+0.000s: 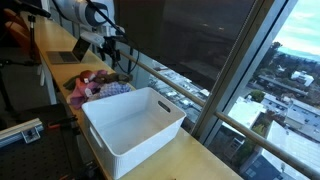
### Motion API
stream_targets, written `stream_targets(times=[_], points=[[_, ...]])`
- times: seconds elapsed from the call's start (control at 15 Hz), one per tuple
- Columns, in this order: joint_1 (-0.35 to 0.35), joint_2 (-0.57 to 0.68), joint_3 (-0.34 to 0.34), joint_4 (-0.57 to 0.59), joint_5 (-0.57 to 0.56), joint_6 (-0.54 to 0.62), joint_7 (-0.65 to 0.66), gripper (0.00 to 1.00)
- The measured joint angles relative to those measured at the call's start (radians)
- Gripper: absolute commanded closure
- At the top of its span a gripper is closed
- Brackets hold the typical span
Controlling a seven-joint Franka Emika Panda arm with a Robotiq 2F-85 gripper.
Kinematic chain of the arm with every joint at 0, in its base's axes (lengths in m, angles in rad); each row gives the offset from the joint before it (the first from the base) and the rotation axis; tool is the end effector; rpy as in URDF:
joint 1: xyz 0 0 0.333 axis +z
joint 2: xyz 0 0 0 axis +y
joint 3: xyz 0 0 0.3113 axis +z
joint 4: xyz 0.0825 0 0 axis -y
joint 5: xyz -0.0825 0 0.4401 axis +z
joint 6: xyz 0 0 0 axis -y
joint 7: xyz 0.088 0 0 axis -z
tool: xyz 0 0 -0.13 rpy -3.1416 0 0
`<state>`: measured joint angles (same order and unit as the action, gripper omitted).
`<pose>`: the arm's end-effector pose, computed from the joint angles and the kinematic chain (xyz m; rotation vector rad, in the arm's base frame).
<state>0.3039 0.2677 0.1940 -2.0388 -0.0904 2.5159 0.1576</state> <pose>0.5780 0.3122 0.2715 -3.0059 -0.6025 -0.3193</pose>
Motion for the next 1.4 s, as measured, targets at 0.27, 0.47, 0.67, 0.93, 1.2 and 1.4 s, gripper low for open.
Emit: stream_targets(times=[0.27,0.47,0.67,0.93,1.2,1.4], points=[[-0.003,-0.03,0.0,-0.027,-0.005,0.0,-0.001,0.0],[-0.005,-0.011,0.0,-0.049,-0.005,0.002,-0.001,0.0],[-0.005,0.03,-0.001,-0.055,-0.005,0.018,-0.001,0.0],[-0.005,0.108,-0.013,-0.013,-0.005,0.044,-0.006,0.0],[-0.005,0.196,-0.034,0.087,-0.005,0.047,-0.012,0.0],[-0.005,0.258,-0.044,0.147,-0.005,0.047,-0.012,0.32]])
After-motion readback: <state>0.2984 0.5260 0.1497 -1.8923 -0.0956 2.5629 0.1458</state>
